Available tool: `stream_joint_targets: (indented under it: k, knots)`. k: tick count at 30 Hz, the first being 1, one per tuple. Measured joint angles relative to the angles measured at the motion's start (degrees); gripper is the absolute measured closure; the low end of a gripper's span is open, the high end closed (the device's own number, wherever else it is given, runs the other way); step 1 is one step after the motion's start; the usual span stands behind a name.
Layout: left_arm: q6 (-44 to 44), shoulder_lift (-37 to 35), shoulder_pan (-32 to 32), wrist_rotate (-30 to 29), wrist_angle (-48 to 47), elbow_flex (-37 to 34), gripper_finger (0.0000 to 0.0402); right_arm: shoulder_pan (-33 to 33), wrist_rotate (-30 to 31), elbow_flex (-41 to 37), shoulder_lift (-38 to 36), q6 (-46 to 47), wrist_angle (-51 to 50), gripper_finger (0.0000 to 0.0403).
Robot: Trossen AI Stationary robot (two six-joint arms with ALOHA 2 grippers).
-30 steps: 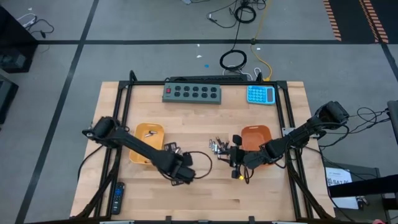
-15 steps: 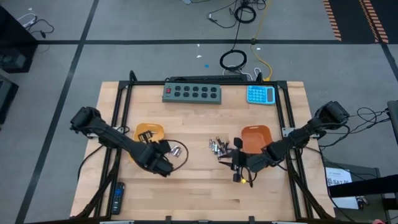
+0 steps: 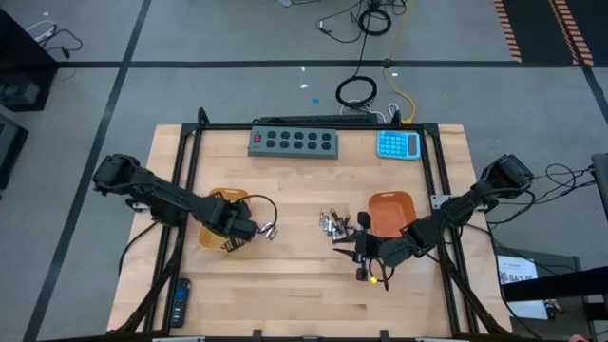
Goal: Sort batteries
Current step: Put the silver battery into the yellow bin
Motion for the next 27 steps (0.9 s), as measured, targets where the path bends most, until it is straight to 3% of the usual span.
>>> stream_joint_targets:
  k: [3,7,10,14,20,27]
  knots:
    - [-0.3,0.0,0.7,-0.3,0.3,-0.1,0.0343,0.0,0.0,0.0,0.0,0.0,-0.2,0.0319]
    - [-0.4,0.0,0.7,-0.3,0.2,-0.1,0.0268,0.0,-0.1,0.0,0.0,0.2,-0.9,0.0319]
    - [-0.4,0.0,0.6,-0.3,0.2,-0.1,0.0233,0.0,-0.1,0.0,0.0,0.9,-1.5,0.0319]
    - [0.2,0.0,0.5,-1.1,-1.7,1.6,0.0228,0.0,-0.1,0.0,0.0,1.0,-1.5,0.0319]
    - [3.0,-0.2,0.7,-10.2,-7.8,11.1,0.0229,-0.5,-0.1,0.0,0.0,1.0,-1.3,0.0319]
    - [13.3,5.0,2.5,-12.5,0.2,19.8,0.0229,-1.6,-0.3,0.0,0.0,2.6,-3.1,0.0319]
